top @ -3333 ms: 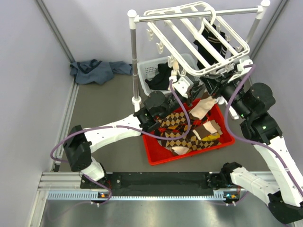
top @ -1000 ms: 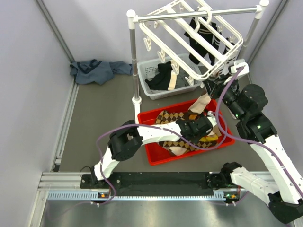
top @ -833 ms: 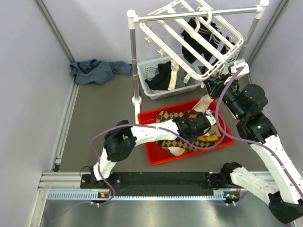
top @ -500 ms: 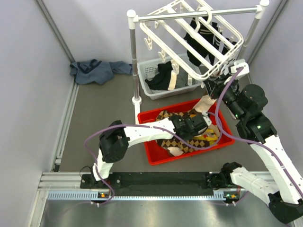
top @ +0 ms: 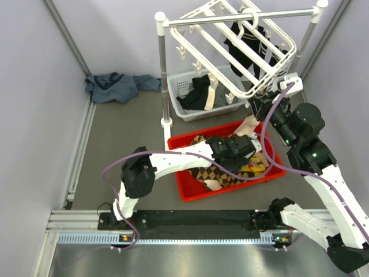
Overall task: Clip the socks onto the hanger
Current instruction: Pick up the sock from the bin.
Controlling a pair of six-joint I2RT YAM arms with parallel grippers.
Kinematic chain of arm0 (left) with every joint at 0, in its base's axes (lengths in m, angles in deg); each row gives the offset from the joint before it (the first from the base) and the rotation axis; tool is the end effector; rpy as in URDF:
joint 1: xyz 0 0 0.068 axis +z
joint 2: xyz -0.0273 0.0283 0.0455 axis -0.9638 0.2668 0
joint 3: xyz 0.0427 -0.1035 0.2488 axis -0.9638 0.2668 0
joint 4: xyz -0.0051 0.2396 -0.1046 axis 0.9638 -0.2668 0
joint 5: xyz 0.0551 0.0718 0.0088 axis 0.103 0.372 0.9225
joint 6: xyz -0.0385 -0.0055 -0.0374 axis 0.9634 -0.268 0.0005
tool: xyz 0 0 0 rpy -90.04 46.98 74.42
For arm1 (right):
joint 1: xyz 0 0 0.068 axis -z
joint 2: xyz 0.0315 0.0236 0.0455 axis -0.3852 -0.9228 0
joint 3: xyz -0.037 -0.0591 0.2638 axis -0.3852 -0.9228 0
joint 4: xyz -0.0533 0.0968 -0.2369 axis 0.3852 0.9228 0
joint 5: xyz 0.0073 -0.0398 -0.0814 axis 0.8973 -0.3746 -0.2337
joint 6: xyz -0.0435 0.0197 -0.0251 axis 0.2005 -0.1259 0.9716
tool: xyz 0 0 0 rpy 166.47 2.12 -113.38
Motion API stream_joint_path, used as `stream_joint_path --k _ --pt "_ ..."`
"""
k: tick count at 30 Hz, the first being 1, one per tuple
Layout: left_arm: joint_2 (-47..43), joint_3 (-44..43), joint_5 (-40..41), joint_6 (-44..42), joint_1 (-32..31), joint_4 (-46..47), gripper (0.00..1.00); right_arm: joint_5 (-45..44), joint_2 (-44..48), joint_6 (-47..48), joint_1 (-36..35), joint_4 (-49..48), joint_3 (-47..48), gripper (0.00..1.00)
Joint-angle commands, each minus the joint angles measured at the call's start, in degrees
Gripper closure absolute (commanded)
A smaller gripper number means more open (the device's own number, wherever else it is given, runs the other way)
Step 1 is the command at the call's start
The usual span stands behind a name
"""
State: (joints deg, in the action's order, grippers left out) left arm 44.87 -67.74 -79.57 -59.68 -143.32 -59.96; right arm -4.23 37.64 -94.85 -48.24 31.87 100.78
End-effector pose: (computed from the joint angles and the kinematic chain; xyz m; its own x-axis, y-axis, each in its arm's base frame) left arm 0.1651 -0.4078 0.2507 -0.4040 0.7549 -0.5166 0.8466 0.5225 0.1014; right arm 0.1639 0.0772 0.4410 0.0123 0.1035 -0.9945 -0.4028 0.9109 0.0899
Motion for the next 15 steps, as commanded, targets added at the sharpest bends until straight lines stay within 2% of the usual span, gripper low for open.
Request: stream_joint_path --k 1,6,15 --pt "1.39 -4.91 0.29 0.72 1.12 2.3 0.42 -1.43 0.67 1.02 0.27 -0.76 -0.68 0.98" --pt "3.14 -7.45 -0.94 -0.07 1.03 5.38 0.41 -1.25 0.67 0.84 0.27 -0.68 -0.68 0.98" --pt "12.46 -13.17 -2.18 -0.33 1.91 6.34 0.44 -1.17 0.49 0.93 0.27 -0.94 -0.59 0.98"
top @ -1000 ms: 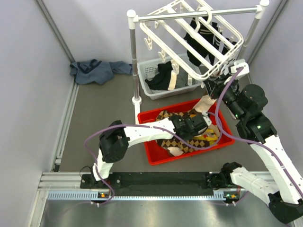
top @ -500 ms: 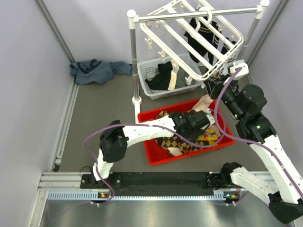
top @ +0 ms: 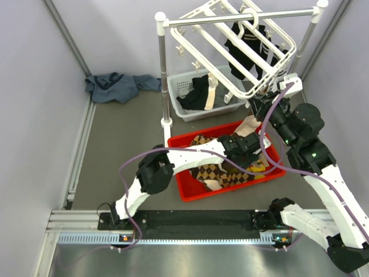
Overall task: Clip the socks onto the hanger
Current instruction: Pick up the sock from the bin.
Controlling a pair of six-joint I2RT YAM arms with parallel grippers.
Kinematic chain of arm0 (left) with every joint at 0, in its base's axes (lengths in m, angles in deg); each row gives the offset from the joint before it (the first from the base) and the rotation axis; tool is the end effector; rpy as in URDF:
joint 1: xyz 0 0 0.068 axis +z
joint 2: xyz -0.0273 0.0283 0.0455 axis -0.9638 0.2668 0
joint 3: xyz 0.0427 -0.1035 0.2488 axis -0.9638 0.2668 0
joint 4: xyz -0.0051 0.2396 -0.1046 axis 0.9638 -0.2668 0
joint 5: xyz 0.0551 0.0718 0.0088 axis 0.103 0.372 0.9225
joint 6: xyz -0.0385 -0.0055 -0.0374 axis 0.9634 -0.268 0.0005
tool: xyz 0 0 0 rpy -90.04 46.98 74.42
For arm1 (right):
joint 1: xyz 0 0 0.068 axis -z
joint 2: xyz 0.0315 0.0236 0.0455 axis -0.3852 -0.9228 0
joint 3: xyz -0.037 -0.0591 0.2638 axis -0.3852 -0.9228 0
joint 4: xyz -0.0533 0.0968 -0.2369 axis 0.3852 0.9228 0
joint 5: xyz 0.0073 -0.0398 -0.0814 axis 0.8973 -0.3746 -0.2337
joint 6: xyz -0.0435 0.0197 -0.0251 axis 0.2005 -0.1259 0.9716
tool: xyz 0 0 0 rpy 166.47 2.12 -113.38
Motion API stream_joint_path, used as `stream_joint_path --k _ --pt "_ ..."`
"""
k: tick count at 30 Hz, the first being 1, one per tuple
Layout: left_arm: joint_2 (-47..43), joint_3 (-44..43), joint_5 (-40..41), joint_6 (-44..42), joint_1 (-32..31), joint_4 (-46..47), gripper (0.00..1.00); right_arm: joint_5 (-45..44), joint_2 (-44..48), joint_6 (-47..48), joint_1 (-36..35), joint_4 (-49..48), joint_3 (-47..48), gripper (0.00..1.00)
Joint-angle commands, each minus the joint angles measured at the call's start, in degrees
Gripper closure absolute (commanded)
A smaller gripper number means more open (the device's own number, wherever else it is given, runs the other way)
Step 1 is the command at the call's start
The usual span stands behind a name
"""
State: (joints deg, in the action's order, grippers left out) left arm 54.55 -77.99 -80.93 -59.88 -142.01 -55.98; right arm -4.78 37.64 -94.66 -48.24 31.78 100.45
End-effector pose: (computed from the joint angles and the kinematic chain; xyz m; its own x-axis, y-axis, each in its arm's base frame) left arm 0.1912 -0.4467 0.2354 -0.4024 0.7081 -0.5801 0.8417 0.5354 0.0696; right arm 0.1647 0.0771 0.4393 0.0106 0.0990 -0.9950 -0.3936 0.9152 0.0869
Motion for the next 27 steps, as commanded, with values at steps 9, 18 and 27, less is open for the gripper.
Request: stream_joint_path --k 9,18,27 --pt "5.77 -0.38 -0.2 0.83 1.57 7.11 0.6 0.35 -0.38 0.47 0.36 -0.85 -0.53 0.98" --pt "1.74 3.13 -1.52 2.24 1.65 7.73 0.85 0.44 -0.47 0.38 0.27 -1.12 -0.7 0.98" --pt "-3.54 9.11 -3.1 4.08 2.79 10.72 0.82 0.79 -0.39 0.21 0.36 -1.11 -0.62 0.98"
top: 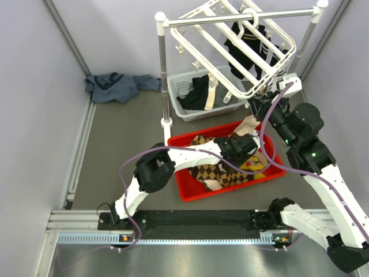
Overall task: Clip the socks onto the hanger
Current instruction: Pick up the sock from the bin.
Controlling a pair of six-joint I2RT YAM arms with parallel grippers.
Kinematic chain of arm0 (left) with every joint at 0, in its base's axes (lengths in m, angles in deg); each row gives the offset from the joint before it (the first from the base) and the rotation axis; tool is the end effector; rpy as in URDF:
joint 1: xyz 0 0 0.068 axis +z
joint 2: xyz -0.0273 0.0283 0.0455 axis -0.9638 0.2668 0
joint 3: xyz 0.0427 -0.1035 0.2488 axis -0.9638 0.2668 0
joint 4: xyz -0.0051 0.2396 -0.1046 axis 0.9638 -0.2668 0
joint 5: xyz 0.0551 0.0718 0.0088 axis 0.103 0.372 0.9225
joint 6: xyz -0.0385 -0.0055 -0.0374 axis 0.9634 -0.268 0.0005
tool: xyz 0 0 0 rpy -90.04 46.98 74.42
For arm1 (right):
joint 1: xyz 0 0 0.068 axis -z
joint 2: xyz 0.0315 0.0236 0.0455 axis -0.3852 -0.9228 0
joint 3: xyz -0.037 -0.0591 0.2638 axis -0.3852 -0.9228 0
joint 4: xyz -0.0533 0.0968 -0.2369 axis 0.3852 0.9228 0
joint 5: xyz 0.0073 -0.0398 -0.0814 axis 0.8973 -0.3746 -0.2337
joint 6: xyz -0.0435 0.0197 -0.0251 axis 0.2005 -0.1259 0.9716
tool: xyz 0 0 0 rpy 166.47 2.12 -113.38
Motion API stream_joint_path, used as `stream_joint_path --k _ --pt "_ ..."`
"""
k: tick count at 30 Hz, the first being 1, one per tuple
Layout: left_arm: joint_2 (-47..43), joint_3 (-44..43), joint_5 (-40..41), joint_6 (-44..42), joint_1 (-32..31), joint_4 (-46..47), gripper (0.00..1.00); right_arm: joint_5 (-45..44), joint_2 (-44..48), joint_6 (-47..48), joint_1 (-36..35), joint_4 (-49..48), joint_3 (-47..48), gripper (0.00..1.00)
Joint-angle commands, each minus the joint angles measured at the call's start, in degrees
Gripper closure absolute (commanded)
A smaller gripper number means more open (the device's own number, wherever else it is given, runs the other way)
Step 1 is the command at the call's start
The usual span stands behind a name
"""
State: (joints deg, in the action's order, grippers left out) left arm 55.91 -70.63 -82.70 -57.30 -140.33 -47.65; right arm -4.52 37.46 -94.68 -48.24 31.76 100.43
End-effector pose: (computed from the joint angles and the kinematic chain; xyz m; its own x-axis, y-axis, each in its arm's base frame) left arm 0.2036 -0.4422 0.1930 -0.4630 0.6758 -0.5735 0.8168 0.5765 0.0199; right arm 0.1656 0.0778 0.4387 0.0073 0.0979 -0.9952 -0.3975 0.9135 0.0869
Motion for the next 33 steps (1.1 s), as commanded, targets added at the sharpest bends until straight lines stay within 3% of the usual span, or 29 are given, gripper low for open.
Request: stream_joint_path --k 1,14,29,32,33 --pt "-4.9 1.84 -1.68 1.59 1.29 2.48 0.81 0.61 -0.21 0.31 0.36 -1.01 -0.59 0.98" --pt "-7.01 4.03 -3.89 3.17 3.04 3.53 0.64 0.44 -0.12 0.31 0.36 -1.0 -0.59 0.98" --pt "-8.94 6.06 -6.96 3.26 5.33 4.41 0.63 0.35 0.05 0.31 0.36 -0.83 -0.68 0.98" --pt "-9.21 6.15 -6.96 3.26 5.6 4.67 0.68 0.44 0.05 0.31 0.45 -1.09 -0.77 0.98" --pt "-9.21 6.06 -8.61 3.35 5.6 4.85 0.76 0.44 0.05 0.31 0.36 -1.01 -0.77 0.98"
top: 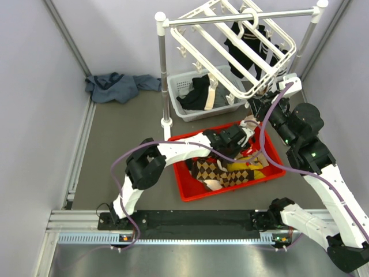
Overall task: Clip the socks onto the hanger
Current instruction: Pick up the sock from the bin.
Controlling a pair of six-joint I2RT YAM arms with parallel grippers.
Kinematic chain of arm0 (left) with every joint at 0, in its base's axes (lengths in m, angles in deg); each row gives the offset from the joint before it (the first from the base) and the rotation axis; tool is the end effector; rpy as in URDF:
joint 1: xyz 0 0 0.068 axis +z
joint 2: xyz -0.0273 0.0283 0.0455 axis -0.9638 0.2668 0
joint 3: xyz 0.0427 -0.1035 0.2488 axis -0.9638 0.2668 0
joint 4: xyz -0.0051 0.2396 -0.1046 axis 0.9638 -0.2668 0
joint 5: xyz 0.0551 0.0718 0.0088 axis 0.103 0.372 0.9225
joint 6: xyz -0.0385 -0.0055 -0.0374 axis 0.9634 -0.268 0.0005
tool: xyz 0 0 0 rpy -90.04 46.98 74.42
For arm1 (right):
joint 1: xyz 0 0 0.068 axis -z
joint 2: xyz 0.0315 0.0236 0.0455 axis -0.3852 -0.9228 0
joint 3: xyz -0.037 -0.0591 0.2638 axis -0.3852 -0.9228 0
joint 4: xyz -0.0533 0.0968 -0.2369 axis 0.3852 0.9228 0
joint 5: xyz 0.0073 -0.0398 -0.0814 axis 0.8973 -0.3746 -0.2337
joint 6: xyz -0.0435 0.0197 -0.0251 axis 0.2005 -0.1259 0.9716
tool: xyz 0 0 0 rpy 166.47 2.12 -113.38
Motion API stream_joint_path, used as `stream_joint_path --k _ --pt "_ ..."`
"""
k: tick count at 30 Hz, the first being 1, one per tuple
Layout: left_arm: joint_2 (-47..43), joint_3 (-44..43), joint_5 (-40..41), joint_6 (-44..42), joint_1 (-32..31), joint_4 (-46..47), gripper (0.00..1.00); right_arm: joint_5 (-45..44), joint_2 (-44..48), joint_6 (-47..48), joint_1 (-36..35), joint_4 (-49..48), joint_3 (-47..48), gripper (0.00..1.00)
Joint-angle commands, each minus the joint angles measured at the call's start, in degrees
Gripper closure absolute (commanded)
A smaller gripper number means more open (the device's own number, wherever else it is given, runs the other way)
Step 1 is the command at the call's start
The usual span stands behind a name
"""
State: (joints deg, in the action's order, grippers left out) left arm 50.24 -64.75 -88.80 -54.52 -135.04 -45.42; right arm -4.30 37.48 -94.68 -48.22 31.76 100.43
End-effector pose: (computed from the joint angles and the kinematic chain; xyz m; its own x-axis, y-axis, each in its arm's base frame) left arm 0.2310 -0.4072 0.2085 -0.5567 0.5898 -0.5849 0.7711 0.6288 -0.0999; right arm 0.1655 0.0778 0.4387 0.0073 0.0979 -0.9952 -0.4008 0.9121 0.0868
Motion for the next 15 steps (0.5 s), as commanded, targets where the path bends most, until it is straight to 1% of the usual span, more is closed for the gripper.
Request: stream_joint_path --k 1,2,3,6,9,10,12,14,15 --pt "-3.63 0.18 -2.88 0.49 0.48 2.62 0.8 0.22 -0.06 0.4 0.25 -1.0 -0.68 0.98" --pt "-3.9 0.18 -3.14 0.49 0.48 2.71 0.83 0.22 0.03 0.32 0.34 -1.0 -0.68 0.98" --pt "-4.25 0.27 -3.41 0.4 0.48 2.62 0.9 0.13 0.03 0.31 0.25 -1.0 -0.68 0.98" --pt "-5.91 0.88 -3.15 -0.21 0.74 2.18 1.0 0.13 0.12 0.23 0.34 -1.0 -0.51 0.98" --pt "-9.86 3.86 -1.57 -0.74 0.92 4.37 1.0 0.31 0.12 0.14 0.34 -1.09 -0.51 0.98" --pt "-11.09 6.05 -1.65 -0.83 1.1 6.47 1.0 0.39 0.03 0.14 0.25 -1.09 -0.51 0.98" --pt "-15.05 10.17 1.85 -0.92 1.18 9.02 1.0 0.31 0.12 -0.04 0.34 -1.09 -0.42 0.98" --pt "-19.25 13.35 3.18 -1.36 1.1 14.19 1.0 0.31 0.12 -0.12 0.34 -1.01 -0.42 0.98" --pt "-20.58 16.67 4.14 -1.53 1.18 16.4 1.0 0.39 0.12 -0.21 0.34 -0.92 -0.33 0.98"
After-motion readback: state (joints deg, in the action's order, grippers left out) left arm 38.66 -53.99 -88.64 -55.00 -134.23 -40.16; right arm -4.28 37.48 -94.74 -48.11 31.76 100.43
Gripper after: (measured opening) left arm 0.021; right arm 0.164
